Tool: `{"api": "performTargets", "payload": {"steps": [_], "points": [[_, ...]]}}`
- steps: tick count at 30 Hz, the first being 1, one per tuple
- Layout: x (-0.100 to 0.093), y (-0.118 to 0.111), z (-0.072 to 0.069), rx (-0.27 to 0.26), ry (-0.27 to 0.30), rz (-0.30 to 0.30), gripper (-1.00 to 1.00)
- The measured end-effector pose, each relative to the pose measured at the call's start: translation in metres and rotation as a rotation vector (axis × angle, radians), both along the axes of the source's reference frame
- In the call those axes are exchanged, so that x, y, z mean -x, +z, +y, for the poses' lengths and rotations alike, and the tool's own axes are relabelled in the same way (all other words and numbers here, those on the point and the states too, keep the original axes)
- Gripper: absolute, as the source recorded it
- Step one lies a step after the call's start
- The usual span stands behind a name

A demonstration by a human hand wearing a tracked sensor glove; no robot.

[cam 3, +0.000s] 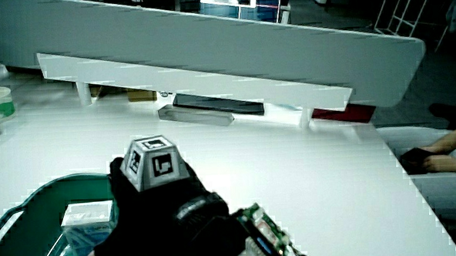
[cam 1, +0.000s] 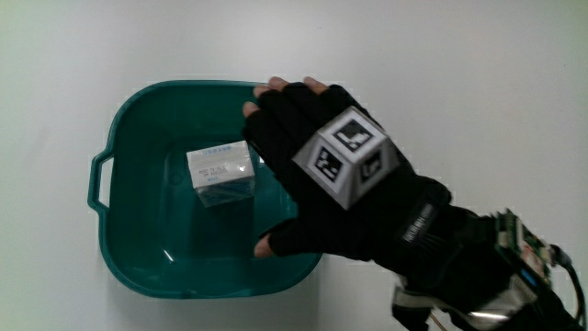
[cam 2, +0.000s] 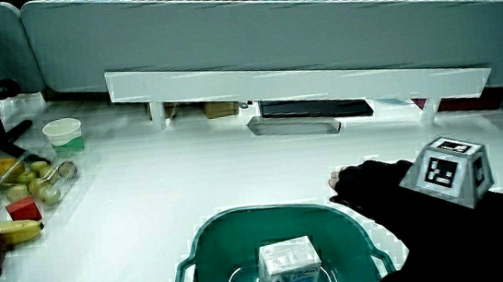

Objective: Pick milk from plate

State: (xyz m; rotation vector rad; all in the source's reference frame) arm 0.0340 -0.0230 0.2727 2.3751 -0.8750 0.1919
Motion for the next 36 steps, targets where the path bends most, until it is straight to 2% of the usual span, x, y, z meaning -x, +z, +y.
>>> {"api": "performTargets", "payload": {"steps": [1, 2, 10, 12, 13, 14, 16, 17, 20, 26, 34, 36], "points": [[0.004, 0.009, -0.002, -0.042, -0.011, 0.001, 0.00], [0.009, 0.010, -0.003, -0.053, -0.017, -0.009, 0.00], [0.040, 0.017, -0.011, -0.133, -0.022, 0.045, 0.00], [0.046, 0.020, -0.011, -0.116, -0.047, 0.046, 0.00], [0.049, 0.021, -0.011, -0.135, -0.053, 0.066, 0.00], [0.052, 0.023, -0.012, -0.122, -0.064, 0.075, 0.00], [0.056, 0.027, -0.014, -0.127, -0.056, 0.095, 0.00], [0.059, 0.028, -0.015, -0.118, -0.071, 0.103, 0.00], [0.065, 0.028, -0.018, -0.142, -0.058, 0.123, 0.00], [0.079, 0.038, -0.023, -0.101, -0.095, 0.151, 0.00], [0.093, 0.051, -0.026, -0.084, -0.111, 0.134, 0.00], [0.095, 0.052, -0.027, -0.082, -0.116, 0.129, 0.05]]}}
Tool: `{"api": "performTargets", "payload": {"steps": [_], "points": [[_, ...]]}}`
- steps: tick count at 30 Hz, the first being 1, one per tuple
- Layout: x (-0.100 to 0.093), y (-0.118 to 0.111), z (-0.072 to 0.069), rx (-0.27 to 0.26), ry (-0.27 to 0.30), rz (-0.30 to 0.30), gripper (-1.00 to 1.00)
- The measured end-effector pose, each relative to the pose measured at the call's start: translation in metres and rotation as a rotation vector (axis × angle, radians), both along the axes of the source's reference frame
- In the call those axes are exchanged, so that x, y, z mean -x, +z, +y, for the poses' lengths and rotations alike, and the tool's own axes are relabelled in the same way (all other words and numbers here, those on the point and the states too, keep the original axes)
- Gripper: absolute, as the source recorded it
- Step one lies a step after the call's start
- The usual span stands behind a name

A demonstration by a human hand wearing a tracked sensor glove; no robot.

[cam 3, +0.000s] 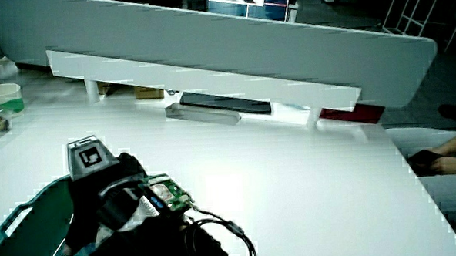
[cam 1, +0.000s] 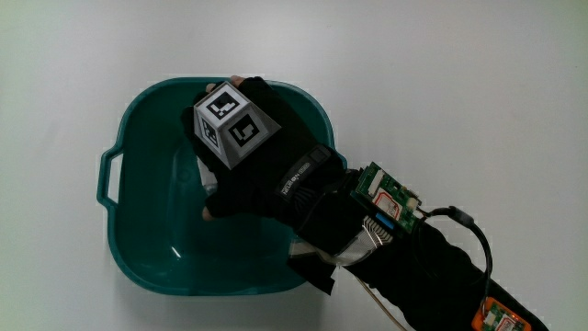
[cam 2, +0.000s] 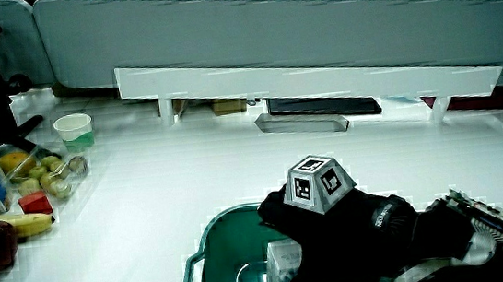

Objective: Pick milk from plate

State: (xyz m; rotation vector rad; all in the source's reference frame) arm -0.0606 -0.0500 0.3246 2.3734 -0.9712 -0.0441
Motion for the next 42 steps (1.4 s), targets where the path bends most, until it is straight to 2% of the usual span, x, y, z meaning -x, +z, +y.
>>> {"api": "performTargets", "payload": {"steps": [2, 7, 9, 14, 26, 31, 36, 42], "points": [[0.001, 0.000, -0.001, -0.008, -0.004, -0.016, 0.11], [0.003, 0.001, -0.002, -0.004, -0.006, -0.013, 0.24], [0.004, 0.002, -0.002, -0.019, -0.006, -0.008, 0.29], [0.006, 0.006, -0.003, 0.020, -0.020, -0.004, 0.42], [0.006, 0.007, -0.002, 0.047, -0.045, -0.020, 0.74], [0.006, 0.003, 0.001, 0.033, -0.061, -0.017, 0.87], [0.004, -0.006, 0.003, 0.009, -0.064, -0.054, 1.00], [-0.001, -0.021, 0.007, -0.023, -0.070, -0.073, 1.00]]}}
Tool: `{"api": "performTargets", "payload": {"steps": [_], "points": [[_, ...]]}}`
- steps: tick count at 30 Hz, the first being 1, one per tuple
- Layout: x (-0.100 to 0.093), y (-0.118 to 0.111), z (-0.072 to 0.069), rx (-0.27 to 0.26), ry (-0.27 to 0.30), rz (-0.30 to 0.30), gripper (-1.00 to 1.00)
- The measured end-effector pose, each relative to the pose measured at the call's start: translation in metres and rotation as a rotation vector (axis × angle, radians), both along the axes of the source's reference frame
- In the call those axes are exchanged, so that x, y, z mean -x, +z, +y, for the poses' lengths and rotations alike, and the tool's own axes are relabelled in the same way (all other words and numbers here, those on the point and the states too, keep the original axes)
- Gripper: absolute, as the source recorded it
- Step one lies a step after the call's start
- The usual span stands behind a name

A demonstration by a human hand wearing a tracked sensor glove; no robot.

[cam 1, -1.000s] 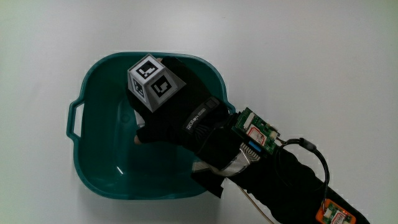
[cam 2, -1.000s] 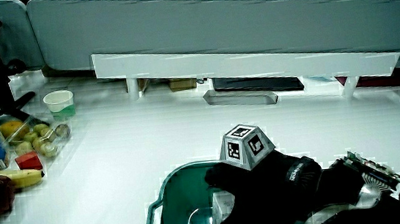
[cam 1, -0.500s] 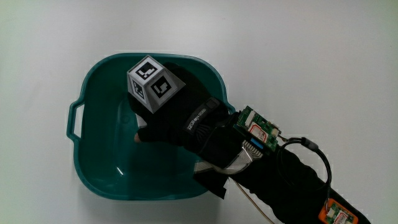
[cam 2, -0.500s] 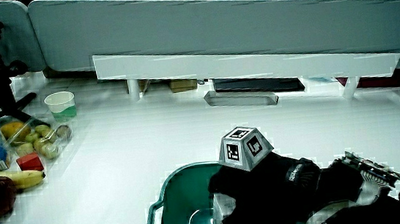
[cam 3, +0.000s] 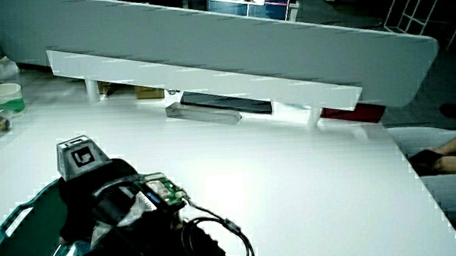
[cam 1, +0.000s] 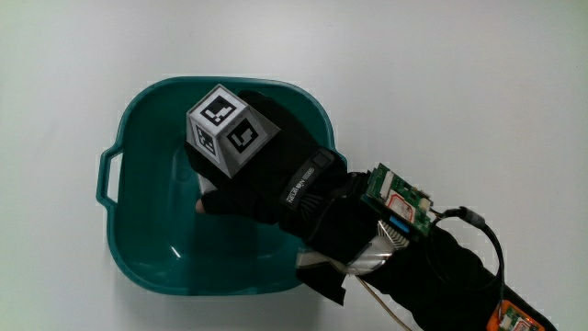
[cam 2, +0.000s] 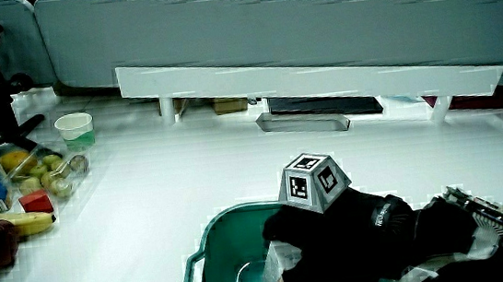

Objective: Pick milk from plate

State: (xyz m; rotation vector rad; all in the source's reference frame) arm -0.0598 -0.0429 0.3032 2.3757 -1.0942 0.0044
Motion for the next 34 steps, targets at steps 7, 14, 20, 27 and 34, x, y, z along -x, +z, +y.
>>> {"api": "performTargets", "payload": {"steps": [7, 14, 20, 27, 34], "points": [[-0.011, -0.020, 0.002, -0.035, 0.008, -0.018, 1.00], [-0.027, -0.041, 0.005, -0.065, 0.020, -0.034, 1.00], [-0.045, -0.044, 0.006, -0.086, 0.045, -0.021, 1.00], [-0.072, -0.066, 0.009, -0.132, 0.082, -0.033, 1.00], [-0.103, -0.066, 0.005, -0.060, 0.159, -0.062, 1.00]]}}
